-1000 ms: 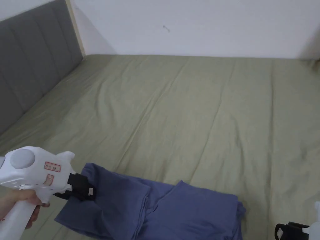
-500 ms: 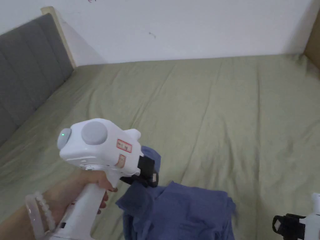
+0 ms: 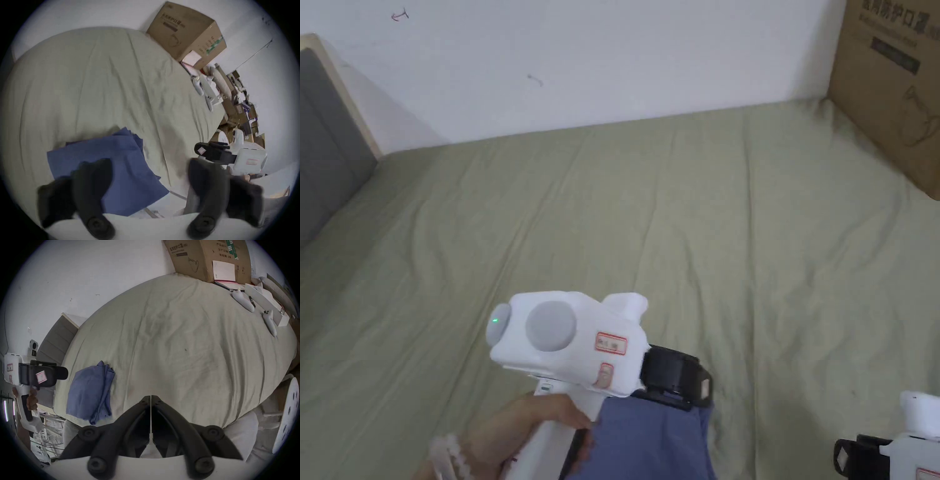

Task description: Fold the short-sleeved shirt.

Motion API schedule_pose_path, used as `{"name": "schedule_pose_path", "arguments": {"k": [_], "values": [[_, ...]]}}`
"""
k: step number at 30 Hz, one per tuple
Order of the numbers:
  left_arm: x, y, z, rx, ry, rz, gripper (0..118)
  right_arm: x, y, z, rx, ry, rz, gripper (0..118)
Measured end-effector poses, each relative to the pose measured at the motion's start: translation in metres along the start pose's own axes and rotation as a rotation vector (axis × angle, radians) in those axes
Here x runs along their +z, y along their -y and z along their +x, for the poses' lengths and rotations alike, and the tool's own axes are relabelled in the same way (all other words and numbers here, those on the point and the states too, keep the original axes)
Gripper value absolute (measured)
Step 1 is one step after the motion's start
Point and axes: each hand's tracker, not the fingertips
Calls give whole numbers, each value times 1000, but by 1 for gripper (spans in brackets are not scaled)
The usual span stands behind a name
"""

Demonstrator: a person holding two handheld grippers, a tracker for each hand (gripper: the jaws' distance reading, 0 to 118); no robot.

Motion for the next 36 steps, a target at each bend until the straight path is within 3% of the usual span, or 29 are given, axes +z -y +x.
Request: {"name": "schedule_pose_path", "arguments": {"k": [2, 6, 10, 12, 15, 19, 21, 23, 27, 32, 36], "values": [[10, 5, -18, 72, 0, 54, 1, -1, 0, 0, -3, -6, -1, 1], [-3, 23, -52, 161, -120, 32, 2, -8, -1, -7, 7, -24, -4, 1], [-37, 44, -57, 279, 17, -5, 2, -15, -1, -16, 23, -45, -13, 1], [-59, 50, -47, 266, 65, -29, 2, -16, 0, -21, 48, -53, -20, 1], [-86, 51, -26, 245, 24, -69, 1, -16, 2, -25, 65, -45, -25, 1], [-109, 52, -2, 260, 172, -96, 0, -14, 4, -22, 53, -46, -29, 1], [-128, 57, 10, 181, 101, -148, 0, -13, 4, -21, 52, -32, -34, 1], [-134, 64, 15, 188, 104, -146, 0, -7, 4, -20, 54, -25, -28, 1], [-101, 58, 4, 288, 241, -46, 0, 4, -2, -21, 57, -32, -11, 1], [-15, 56, -23, 248, 250, 171, 0, 8, -14, -48, 116, -48, 16, 1], [50, 81, -71, 285, 137, 312, 0, -3, -22, -87, 214, -124, -1, 1]]}}
